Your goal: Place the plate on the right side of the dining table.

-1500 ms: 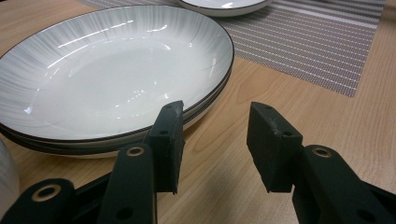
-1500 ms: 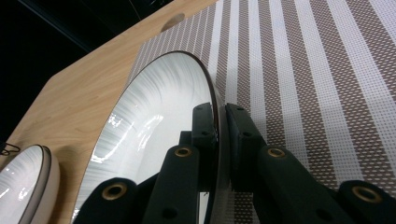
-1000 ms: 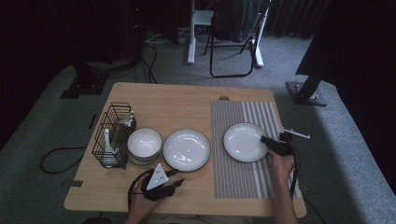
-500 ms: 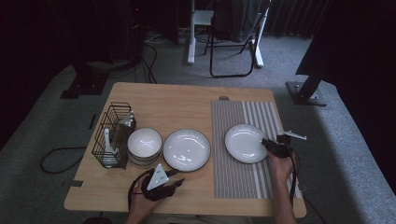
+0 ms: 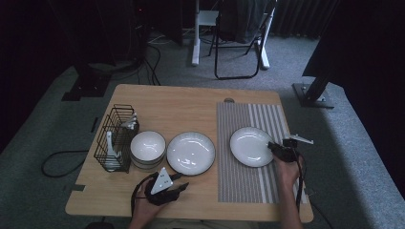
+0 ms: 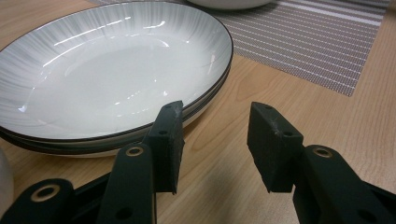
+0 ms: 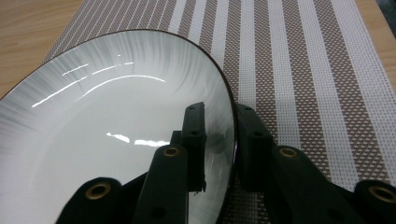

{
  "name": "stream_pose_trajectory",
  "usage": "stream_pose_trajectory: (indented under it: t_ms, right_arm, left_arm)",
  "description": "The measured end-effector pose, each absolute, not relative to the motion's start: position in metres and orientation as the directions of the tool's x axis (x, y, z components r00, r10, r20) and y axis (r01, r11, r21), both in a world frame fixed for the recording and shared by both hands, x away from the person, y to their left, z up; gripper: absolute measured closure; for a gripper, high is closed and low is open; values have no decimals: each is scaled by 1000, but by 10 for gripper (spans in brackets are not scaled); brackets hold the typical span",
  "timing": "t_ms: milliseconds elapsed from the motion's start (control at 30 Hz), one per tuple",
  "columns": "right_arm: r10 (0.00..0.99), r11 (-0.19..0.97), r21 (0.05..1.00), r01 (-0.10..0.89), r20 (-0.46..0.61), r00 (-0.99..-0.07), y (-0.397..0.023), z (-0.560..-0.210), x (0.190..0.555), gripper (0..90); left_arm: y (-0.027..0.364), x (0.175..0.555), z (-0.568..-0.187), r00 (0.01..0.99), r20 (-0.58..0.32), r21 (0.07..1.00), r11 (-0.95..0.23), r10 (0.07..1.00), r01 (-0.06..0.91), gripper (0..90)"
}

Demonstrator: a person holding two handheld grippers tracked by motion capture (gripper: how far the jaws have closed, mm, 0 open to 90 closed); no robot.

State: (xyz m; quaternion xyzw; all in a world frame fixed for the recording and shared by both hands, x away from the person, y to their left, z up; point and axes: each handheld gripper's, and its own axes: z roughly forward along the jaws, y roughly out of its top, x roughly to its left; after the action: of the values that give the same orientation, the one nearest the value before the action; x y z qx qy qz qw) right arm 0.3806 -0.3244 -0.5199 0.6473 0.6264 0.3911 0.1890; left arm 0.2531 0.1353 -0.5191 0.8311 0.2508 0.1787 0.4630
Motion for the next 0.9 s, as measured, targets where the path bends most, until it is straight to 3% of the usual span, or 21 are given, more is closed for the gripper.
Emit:
stream_pose_trajectory:
  t_ms: [900]
  right_arm:
    - [964, -147, 784, 604, 251, -91, -330, -505, 375, 627]
  left_arm:
    - [131, 255, -520, 817, 70, 835, -481, 573, 266, 519]
